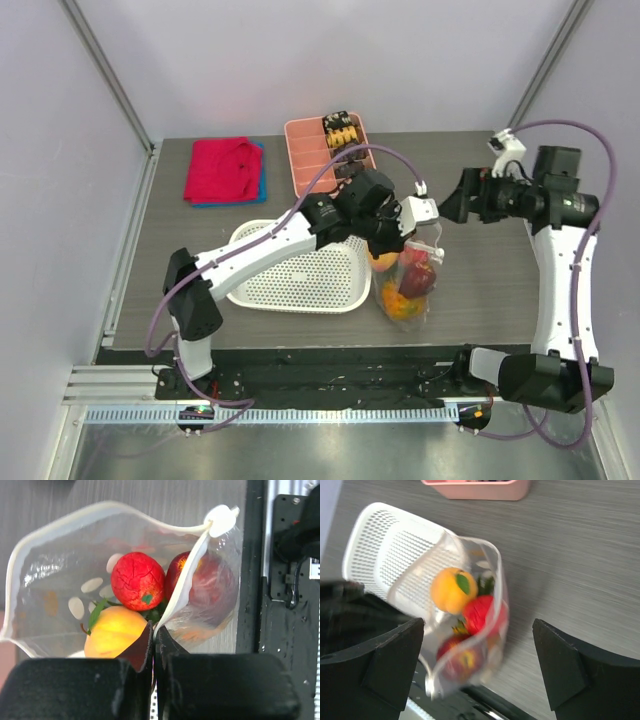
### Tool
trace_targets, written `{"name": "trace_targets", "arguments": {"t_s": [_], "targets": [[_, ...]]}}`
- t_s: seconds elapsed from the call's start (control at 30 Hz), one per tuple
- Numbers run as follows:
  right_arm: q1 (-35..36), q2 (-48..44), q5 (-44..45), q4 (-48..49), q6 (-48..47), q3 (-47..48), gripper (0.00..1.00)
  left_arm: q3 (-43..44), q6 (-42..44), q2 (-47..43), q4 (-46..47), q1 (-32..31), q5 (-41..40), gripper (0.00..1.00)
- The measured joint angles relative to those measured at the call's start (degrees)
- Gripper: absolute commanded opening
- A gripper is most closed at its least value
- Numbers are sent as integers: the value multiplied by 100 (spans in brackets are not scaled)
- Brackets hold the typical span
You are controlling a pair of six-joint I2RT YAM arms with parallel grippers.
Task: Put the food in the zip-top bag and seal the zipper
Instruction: Zip the zipper food storage bag at the center of the board.
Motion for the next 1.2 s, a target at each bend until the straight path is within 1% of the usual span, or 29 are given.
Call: {"name": "trace_targets", "arguments": {"t_s": [0.07,0.13,0.3,0.4,0.43,0.5,0.53,0.63,0.73,0.93,1.1,1.2], "targets": [[-575,-151,-87,-382,-669,101,96,-2,-424,195,24,129,-28,0],[-837,-302,-125,-763,-1185,111,94,-2,-717,328,52,195,-92,0],[-883,-772,-286,-1631,-2223,-125,90,0,-1300,459,188,328,-358,0],[-883,-920,-352,-1917,-2487,-271,84,151,-1495,514,243,402,-459,0],[-883,-916,-369,-1961,-2538,-275,79,291,-1543,566,243,420,-483,0],[-883,-863,-415,-1976,-2597,-271,73,588,-1585,662,229,457,-511,0],[-883,-831,-439,-1976,-2618,-271,68,728,-1589,691,234,476,-511,0],[-883,-772,-507,-1941,-2715,-275,63,826,-1589,658,326,501,-459,0],[-883,-901,-518,-1679,-2826,-385,63,551,-1585,531,485,514,-380,0],[-883,-1370,-549,-1224,-3215,-916,63,-125,-1585,444,610,492,-199,0],[-883,-1681,-826,-850,-3674,-1462,65,-555,-1620,365,782,479,42,0],[-883,-1705,-990,-704,-3945,-1620,66,-789,-1639,234,850,476,155,0]]}}
